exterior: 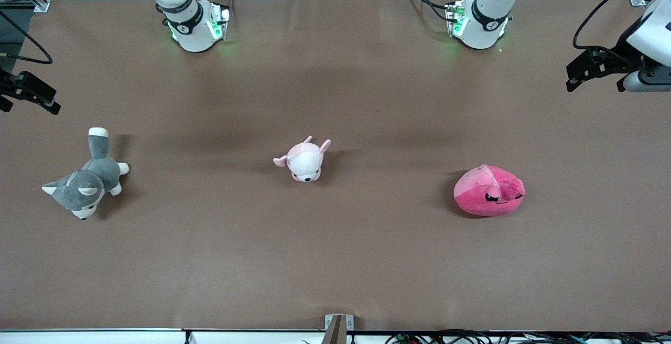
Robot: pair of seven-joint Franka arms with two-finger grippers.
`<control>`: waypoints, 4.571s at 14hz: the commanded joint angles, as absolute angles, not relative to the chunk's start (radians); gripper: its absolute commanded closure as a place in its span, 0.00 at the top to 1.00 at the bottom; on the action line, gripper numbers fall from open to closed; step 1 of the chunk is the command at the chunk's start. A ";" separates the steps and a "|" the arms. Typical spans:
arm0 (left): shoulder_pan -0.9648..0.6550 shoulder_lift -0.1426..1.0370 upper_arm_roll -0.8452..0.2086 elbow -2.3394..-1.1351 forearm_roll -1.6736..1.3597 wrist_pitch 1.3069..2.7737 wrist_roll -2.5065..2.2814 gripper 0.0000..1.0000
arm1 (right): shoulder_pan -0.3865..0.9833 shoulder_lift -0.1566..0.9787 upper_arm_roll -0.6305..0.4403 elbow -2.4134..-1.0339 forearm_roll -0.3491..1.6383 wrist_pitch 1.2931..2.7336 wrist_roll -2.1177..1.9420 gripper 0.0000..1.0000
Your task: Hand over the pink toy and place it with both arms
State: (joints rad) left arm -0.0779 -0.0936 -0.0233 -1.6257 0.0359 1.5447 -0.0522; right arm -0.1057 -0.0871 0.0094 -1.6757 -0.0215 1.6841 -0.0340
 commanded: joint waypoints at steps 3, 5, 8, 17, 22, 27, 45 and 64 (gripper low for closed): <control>-0.069 -0.063 -0.018 -1.592 0.037 1.545 -0.023 1.00 | -0.121 -0.109 0.021 -1.694 -0.025 1.689 -0.049 1.00; -0.067 -0.028 -0.015 -1.577 0.034 1.549 -0.021 1.00 | -0.121 -0.109 0.021 -1.695 -0.025 1.687 -0.051 1.00; -0.055 0.029 -0.015 -1.580 0.025 1.581 -0.003 1.00 | -0.121 -0.109 0.020 -1.695 -0.026 1.687 -0.051 1.00; -0.028 0.175 -0.015 -1.786 0.003 1.972 -0.023 1.00 | -0.124 -0.107 0.020 -1.697 -0.026 1.690 -0.049 1.00; -0.005 0.310 -0.018 -1.767 -0.163 2.078 -0.021 0.94 | -0.124 -0.107 0.020 -1.692 -0.031 1.677 -0.046 1.00; -0.011 0.383 -0.025 -1.712 -0.167 2.102 -0.038 0.72 | -0.126 -0.106 0.018 -1.674 -0.031 1.675 -0.034 1.00; -0.011 0.299 -0.280 -1.487 -0.181 1.735 -0.225 0.00 | -0.118 -0.100 0.021 -1.674 0.131 1.625 -0.034 1.00; -0.411 0.544 -0.637 -1.310 -0.218 2.440 -1.072 0.00 | 0.110 0.034 0.026 -1.623 0.566 1.609 0.115 0.74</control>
State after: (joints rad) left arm -0.3731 0.4914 -0.6343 -1.3575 -0.2030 2.3833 -1.0482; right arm 0.0858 0.0131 0.0325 -1.6568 0.5408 1.6042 0.1013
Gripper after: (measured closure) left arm 0.916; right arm 0.260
